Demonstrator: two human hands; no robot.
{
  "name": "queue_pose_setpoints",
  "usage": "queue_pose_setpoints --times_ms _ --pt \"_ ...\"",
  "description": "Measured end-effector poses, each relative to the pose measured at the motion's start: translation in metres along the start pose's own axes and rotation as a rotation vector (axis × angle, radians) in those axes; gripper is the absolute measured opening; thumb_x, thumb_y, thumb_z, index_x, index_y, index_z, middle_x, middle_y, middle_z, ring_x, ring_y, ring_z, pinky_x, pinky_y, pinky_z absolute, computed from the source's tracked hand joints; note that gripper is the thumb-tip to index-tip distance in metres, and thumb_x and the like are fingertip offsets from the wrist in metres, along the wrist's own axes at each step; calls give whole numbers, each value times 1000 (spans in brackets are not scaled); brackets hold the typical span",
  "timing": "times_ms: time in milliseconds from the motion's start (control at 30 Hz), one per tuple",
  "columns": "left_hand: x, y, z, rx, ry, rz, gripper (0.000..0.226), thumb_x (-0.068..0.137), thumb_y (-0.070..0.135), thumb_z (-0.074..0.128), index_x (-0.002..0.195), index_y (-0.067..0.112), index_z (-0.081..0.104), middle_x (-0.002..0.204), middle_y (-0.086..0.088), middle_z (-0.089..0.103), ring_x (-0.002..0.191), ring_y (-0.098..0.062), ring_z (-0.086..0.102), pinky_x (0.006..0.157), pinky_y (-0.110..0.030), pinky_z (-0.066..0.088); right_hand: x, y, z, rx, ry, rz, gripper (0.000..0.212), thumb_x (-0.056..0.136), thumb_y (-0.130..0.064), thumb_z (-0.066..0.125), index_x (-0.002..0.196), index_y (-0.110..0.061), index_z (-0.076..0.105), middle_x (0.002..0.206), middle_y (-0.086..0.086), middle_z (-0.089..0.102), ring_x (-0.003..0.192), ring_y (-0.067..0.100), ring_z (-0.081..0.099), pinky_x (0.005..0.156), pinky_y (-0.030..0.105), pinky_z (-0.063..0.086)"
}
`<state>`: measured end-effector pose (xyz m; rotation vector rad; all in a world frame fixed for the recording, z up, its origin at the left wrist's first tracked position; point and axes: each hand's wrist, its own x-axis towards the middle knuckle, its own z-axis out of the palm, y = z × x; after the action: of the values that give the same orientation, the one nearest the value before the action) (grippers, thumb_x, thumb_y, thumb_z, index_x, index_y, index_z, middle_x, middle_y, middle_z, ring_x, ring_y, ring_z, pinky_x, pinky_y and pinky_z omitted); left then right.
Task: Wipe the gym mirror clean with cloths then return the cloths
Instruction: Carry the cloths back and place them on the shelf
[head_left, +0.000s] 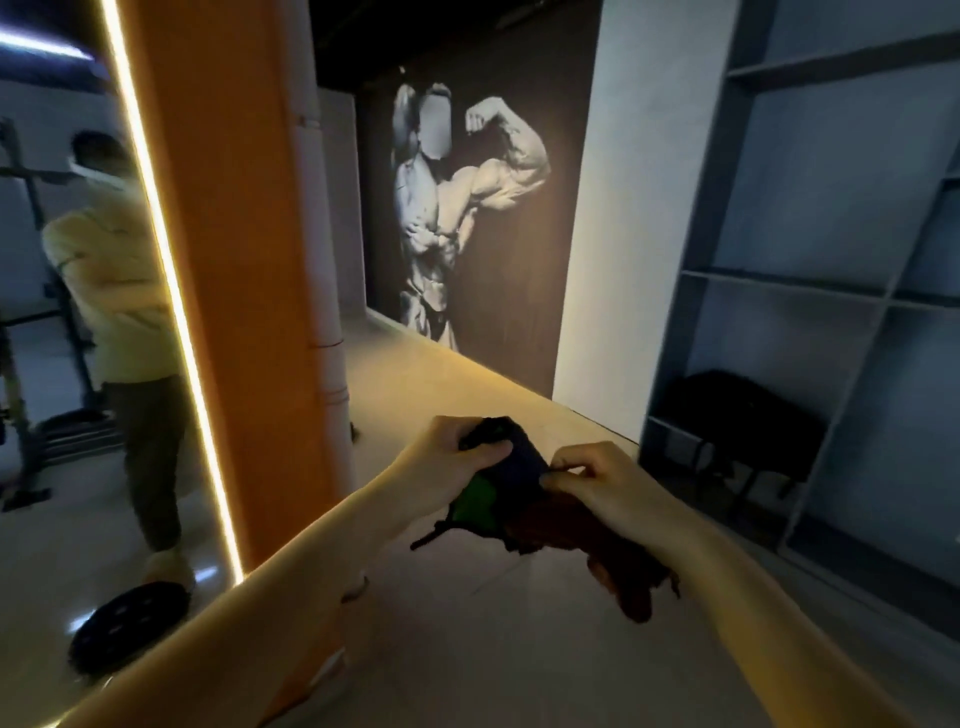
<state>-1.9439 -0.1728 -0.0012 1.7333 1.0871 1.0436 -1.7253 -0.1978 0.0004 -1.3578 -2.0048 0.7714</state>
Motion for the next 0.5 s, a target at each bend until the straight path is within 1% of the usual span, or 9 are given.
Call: queue_pose_setpoints --times_ms 67,133,167,233,267,333,400,433,500 --pt "24 16 36 207 -3 102 12 98 8 70 91 -1 73 84 -11 72 81 -28 67 76 -41 52 -16 27 -48 -22 56 11 22 102 -22 64 86 -17 78 81 -2 74 78 10 70 71 21 51" --pt "47 35 77 241 -16 159 14 93 10 76 81 13 72 72 3 70 72 -15 65 68 -30 49 -32 52 -94 -47 75 22 25 101 -22 66 79 -21 78 75 -6 72 73 7 69 68 17 47" --pt "57 46 97 202 -37 177 13 92 10 78 83 18 74 74 6 74 72 -11 68 67 -23 51 -40 65 -116 -60 69 30 26 100 -23 67 76 -24 77 73 -8 70 70 6 67 67 16 45" --pt "79 66 139 79 -106 183 6 92 12 79 94 18 77 86 2 79 80 -11 74 68 -20 55 -59 91 -160 -74 46 50 26 98 -24 69 74 -28 76 72 -10 70 70 3 66 68 15 44" --pt "90 76 160 25 -145 179 6 94 13 77 99 15 77 91 -2 80 84 -13 75 69 -20 56 -71 103 -180 -60 45 61 22 98 -26 71 77 -31 77 76 -11 72 74 3 68 70 15 45" --pt "112 92 198 -63 -225 174 8 98 15 72 105 15 77 98 -3 80 90 -16 75 70 -21 56 -97 129 -215 35 76 95 6 94 -34 75 92 -33 80 89 -9 77 85 7 73 74 16 51" --pt "131 106 234 -138 -281 170 9 101 17 68 106 18 76 100 -2 79 94 -16 75 72 -24 58 -121 155 -240 152 92 142 22 87 -45 77 105 -32 80 101 -5 78 95 13 75 78 19 54" --pt "141 112 251 -180 -302 163 10 102 18 67 108 19 75 104 -3 79 98 -18 76 76 -28 61 -131 168 -249 186 96 172 27 85 -47 78 106 -31 79 102 -4 78 95 13 74 78 20 54" --pt "159 123 284 -264 -348 145 17 101 23 68 116 18 74 111 -7 78 104 -25 75 86 -37 63 -148 192 -261 215 145 208 29 83 -48 80 105 -29 78 99 -6 76 91 11 72 76 21 54"
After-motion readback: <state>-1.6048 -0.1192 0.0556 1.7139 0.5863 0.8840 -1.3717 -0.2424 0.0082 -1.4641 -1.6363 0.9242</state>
